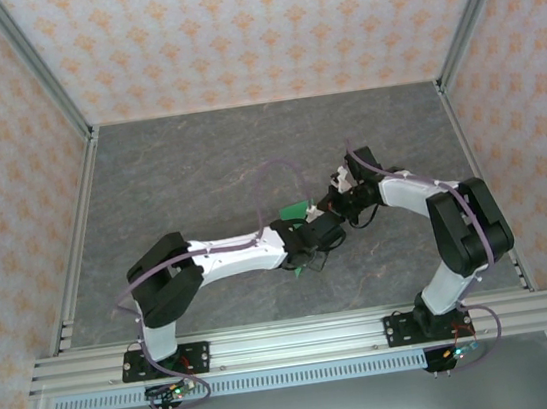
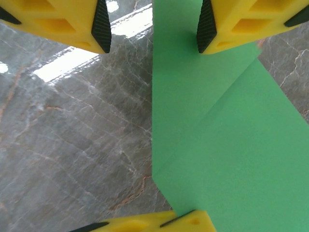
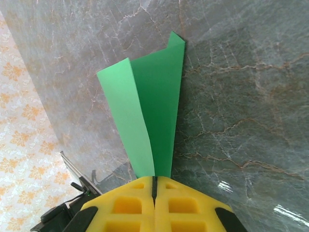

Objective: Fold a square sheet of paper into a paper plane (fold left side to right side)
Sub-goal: Fold the wing for the fifth time at the center of the table.

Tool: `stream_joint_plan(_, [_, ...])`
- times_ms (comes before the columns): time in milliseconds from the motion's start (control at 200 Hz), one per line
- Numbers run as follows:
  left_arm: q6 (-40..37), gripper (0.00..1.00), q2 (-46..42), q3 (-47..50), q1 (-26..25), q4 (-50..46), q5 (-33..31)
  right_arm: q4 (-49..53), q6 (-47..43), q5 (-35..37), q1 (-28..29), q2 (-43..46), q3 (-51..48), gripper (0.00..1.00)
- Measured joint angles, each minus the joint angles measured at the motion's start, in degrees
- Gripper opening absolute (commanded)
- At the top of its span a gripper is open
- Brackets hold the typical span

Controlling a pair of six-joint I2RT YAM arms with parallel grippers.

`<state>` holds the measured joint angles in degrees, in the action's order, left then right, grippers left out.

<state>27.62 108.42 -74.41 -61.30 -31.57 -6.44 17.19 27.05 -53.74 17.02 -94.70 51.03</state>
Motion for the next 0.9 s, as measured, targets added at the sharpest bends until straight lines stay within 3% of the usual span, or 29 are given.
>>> stream_joint_plan(475, [1.49,0.30,5.33,-3.17,-0.22,-5.31,-3.08,0.85,-0.04,0.44,0.02,-0.66,0.46,0.00])
stream_joint_plan(901, [1.46,0.27,6.14,-3.74,-0.22,-5.29,-2.58,1.66,-0.24,1.81,0.02,-1.88,0.48,0.00])
